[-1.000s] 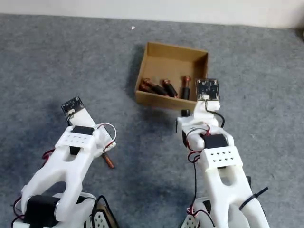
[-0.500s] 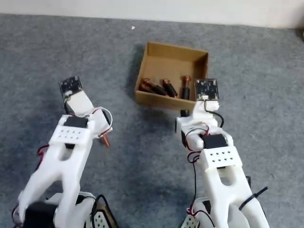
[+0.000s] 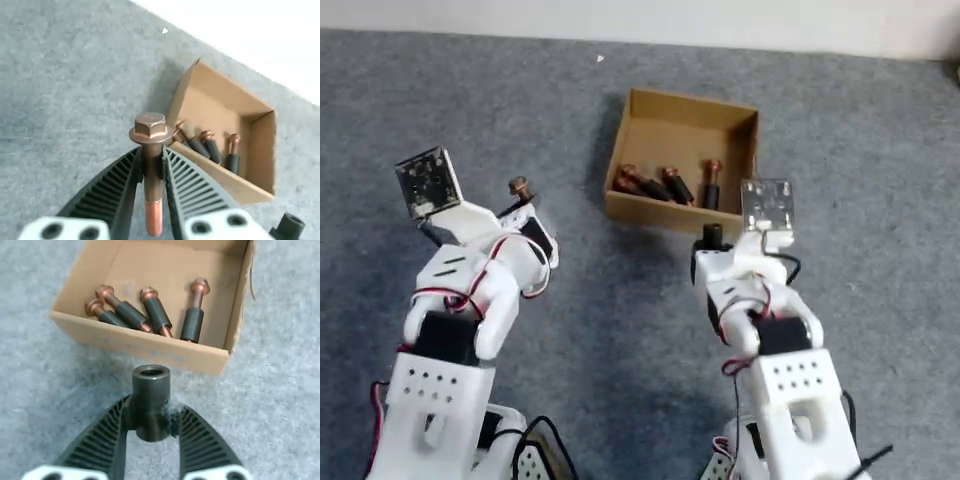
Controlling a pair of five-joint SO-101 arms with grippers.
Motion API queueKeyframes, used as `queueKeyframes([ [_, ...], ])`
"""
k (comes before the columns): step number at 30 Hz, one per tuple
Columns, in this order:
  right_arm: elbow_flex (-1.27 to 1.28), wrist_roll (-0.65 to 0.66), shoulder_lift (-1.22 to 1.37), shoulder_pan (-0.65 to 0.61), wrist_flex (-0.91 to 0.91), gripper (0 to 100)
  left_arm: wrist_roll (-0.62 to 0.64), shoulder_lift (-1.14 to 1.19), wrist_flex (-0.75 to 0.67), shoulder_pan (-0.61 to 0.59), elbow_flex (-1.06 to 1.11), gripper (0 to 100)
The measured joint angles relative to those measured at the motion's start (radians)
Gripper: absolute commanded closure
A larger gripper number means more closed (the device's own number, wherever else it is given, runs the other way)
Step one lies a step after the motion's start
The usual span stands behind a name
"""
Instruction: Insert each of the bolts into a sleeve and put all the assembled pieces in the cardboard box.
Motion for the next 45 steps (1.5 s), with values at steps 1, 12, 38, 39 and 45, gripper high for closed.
queueKeyframes([
  [1, 0.006, 0.0, -0.021, 0.0, 0.0, 99.4, 0.0, -0.014, 0.0, 0.003, 0.0, 99],
  [12, 0.114, 0.0, -0.255, -0.12, 0.0, 99.4, -0.037, -0.16, 0.0, 0.106, 0.031, 99],
  [38, 0.416, 0.219, -0.83, -0.364, 0.0, 99.4, -0.147, -0.489, -0.476, 0.327, 0.414, 99],
  [39, 0.416, 0.219, -0.83, -0.364, 0.0, 99.4, -0.147, -0.489, -0.486, 0.344, 0.423, 99],
  [45, 0.416, 0.219, -0.83, -0.365, 0.0, 99.4, -0.147, -0.489, -0.592, 0.405, 0.508, 99],
])
